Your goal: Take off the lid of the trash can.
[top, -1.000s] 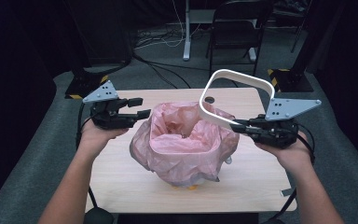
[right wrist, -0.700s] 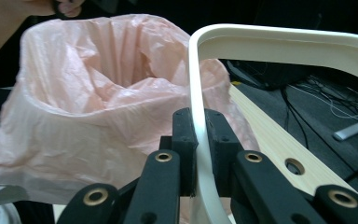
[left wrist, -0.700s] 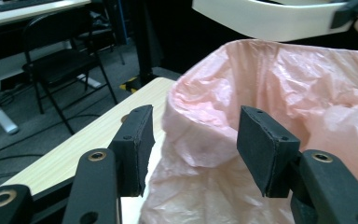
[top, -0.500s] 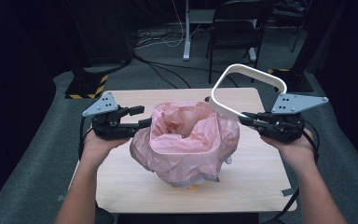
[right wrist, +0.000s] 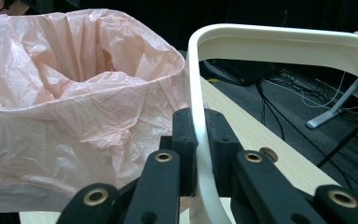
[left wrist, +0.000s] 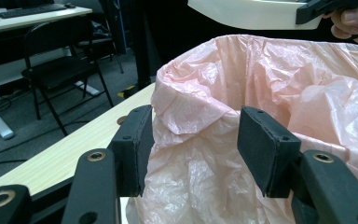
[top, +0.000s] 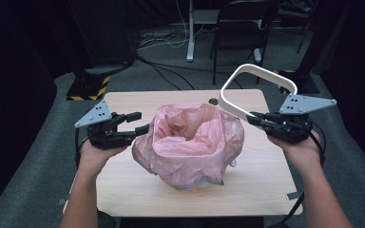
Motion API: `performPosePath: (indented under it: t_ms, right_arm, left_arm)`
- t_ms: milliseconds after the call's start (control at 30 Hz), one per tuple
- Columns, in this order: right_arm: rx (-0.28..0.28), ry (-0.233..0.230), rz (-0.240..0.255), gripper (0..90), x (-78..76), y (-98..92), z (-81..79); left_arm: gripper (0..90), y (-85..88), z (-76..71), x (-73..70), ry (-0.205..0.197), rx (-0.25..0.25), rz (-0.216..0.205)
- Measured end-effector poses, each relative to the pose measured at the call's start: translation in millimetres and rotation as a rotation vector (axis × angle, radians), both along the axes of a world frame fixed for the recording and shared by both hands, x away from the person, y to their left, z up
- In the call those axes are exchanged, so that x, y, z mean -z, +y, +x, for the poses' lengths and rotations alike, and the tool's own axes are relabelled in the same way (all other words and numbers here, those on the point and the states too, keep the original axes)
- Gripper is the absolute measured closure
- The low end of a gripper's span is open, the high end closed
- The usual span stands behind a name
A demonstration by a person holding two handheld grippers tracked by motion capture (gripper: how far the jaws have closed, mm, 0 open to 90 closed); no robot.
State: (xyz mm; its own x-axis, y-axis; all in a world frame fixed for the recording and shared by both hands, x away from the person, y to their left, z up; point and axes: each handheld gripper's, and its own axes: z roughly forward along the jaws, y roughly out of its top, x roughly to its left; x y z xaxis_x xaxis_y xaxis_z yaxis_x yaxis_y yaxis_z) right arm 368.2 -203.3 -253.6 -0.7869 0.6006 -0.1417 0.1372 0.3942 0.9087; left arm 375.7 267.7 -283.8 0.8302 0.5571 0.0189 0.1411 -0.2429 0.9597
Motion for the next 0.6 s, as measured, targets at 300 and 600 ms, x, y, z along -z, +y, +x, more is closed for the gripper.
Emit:
performPosePath:
  t_ms: [300, 600]
  right_arm:
    - [0.015, -0.001, 0.011, 83.4, 3.9, -2.8, 2.6]
    - [0.033, -0.004, 0.022, 83.4, 10.2, -7.5, 1.8]
  left_arm:
    - [45.1, 3.9, -6.4, -1.5, -0.015, -0.010, -0.005]
    - [45.1, 3.3, -10.7, -0.1, -0.018, -0.012, 0.007]
